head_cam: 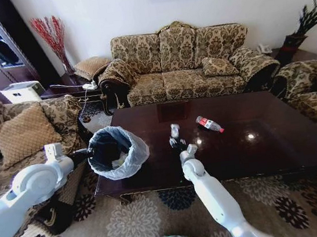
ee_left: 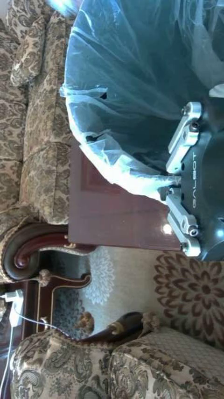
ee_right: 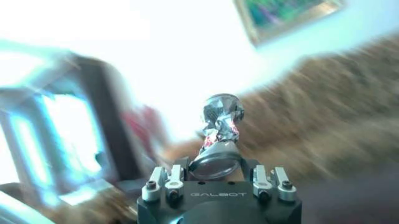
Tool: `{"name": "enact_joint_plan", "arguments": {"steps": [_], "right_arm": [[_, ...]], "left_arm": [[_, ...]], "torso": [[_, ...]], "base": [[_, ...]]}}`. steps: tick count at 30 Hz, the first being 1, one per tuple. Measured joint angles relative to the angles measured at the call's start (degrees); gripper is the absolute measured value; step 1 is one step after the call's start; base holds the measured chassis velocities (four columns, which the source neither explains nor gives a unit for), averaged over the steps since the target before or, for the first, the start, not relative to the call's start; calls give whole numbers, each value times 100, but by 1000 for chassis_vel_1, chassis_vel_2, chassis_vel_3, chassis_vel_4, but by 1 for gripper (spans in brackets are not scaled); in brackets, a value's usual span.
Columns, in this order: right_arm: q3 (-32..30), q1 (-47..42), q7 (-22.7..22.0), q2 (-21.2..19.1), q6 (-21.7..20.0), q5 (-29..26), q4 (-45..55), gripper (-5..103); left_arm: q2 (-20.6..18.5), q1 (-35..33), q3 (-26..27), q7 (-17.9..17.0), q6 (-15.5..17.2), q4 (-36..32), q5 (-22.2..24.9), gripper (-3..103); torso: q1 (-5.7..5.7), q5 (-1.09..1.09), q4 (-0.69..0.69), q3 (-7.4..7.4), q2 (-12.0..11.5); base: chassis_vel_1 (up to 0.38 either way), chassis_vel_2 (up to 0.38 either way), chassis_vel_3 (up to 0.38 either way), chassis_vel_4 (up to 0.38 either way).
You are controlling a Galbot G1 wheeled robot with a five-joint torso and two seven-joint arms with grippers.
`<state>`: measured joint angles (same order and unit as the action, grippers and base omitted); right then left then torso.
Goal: Move to the front of the table and place the trash on the table into the trash bin.
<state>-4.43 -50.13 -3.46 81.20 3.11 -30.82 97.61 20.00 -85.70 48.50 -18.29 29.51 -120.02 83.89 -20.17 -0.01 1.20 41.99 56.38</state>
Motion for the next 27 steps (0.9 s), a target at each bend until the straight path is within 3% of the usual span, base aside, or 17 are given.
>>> {"name": "enact_joint_plan", "arguments": {"steps": [5,11,18,22,24,26,27], "right_arm": [[636,208,679,-213,-143,-266,1321,47],[1339,419,1012,-303,-385,-254,1725,47],[1801,227,891,-296,-566,734,1545,46],[1871,206,749,-258,-562,975,1467,67],[1871,216,741,-257,-562,992,1458,67],[1879,227,741,-269,-553,1009,1436,78],[1879,227,741,-269,-553,1009,1436,78]], "left_arm": [[-283,-23,63,-48,231,-10,305,0],[-663,90,137,-83,276,6,652,0],[-869,142,198,-119,286,-77,905,0],[-778,133,182,-132,284,-123,895,0],[-742,126,173,-133,281,-135,881,0],[-682,118,158,-134,280,-164,864,0],[-682,118,158,-134,280,-164,864,0]], "torso": [[1,0,-1,0,0],[0,1,0,0,0],[0,2,-2,0,0],[0,1,-1,0,0],[0,1,-1,0,0],[0,-1,-1,0,0],[0,-1,-1,0,0]], "base": [[0,0,0,0],[0,0,0,0],[0,0,0,0],[0,0,0,0],[0,0,0,0],[0,0,0,0],[0,0,0,0]]}}
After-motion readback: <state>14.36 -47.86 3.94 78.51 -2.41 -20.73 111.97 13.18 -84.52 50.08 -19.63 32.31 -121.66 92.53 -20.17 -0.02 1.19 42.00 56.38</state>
